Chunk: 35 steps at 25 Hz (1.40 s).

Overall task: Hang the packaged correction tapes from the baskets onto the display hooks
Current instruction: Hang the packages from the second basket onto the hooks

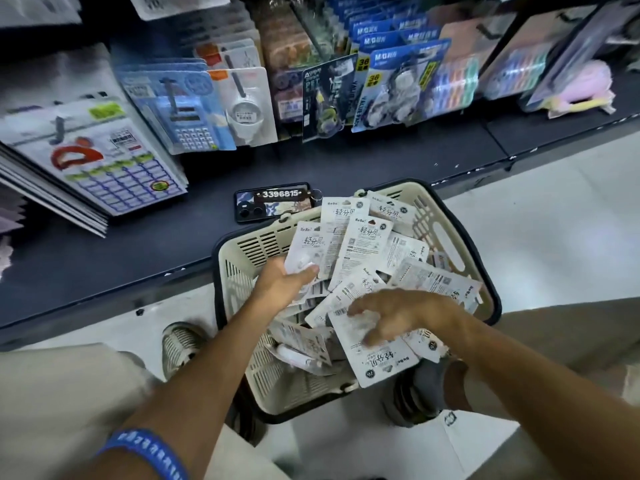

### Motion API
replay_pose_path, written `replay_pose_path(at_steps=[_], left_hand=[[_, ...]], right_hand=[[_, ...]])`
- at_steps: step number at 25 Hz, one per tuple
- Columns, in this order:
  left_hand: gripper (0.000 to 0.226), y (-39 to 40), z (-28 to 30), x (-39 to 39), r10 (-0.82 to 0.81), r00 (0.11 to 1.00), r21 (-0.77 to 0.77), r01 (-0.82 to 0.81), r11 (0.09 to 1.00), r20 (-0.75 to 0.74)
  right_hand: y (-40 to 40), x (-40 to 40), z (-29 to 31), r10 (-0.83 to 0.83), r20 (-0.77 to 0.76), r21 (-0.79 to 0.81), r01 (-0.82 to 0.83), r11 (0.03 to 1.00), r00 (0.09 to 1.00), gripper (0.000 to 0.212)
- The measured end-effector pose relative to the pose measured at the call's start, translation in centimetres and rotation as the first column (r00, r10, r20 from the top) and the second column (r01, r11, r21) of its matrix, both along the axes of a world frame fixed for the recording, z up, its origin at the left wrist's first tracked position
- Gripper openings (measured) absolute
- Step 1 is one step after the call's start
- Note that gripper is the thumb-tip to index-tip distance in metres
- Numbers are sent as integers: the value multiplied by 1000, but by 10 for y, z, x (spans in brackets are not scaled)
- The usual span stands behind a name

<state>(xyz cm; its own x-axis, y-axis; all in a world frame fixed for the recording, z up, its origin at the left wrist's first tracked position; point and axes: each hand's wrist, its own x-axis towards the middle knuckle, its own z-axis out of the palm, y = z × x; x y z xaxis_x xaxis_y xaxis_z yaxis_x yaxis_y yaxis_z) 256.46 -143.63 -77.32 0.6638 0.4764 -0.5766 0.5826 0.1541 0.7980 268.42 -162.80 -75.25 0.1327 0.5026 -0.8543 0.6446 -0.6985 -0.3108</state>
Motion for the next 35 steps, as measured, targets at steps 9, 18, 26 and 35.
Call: replay_pose_path(at_steps=[9, 18, 26, 35], left_hand=[[21, 0, 0, -3, -204, 979, 11, 204, 979, -9], [50, -15, 13, 8, -292, 954, -210, 301, 930, 72], [45, -6, 17, 3, -40, 998, -105, 45, 993, 44], [28, -6, 24, 5, -20, 1000, -211, 21, 977, 5]], right_hand=[[10, -9, 36, -177, -116, 385, 208, 899, 977, 11], [11, 13, 33, -646, 3, 589, 520, 618, 764, 31], [-15, 18, 20, -243, 32, 80, 240, 968, 970, 20], [7, 23, 40, -747, -482, 95, 875, 475, 458, 14]])
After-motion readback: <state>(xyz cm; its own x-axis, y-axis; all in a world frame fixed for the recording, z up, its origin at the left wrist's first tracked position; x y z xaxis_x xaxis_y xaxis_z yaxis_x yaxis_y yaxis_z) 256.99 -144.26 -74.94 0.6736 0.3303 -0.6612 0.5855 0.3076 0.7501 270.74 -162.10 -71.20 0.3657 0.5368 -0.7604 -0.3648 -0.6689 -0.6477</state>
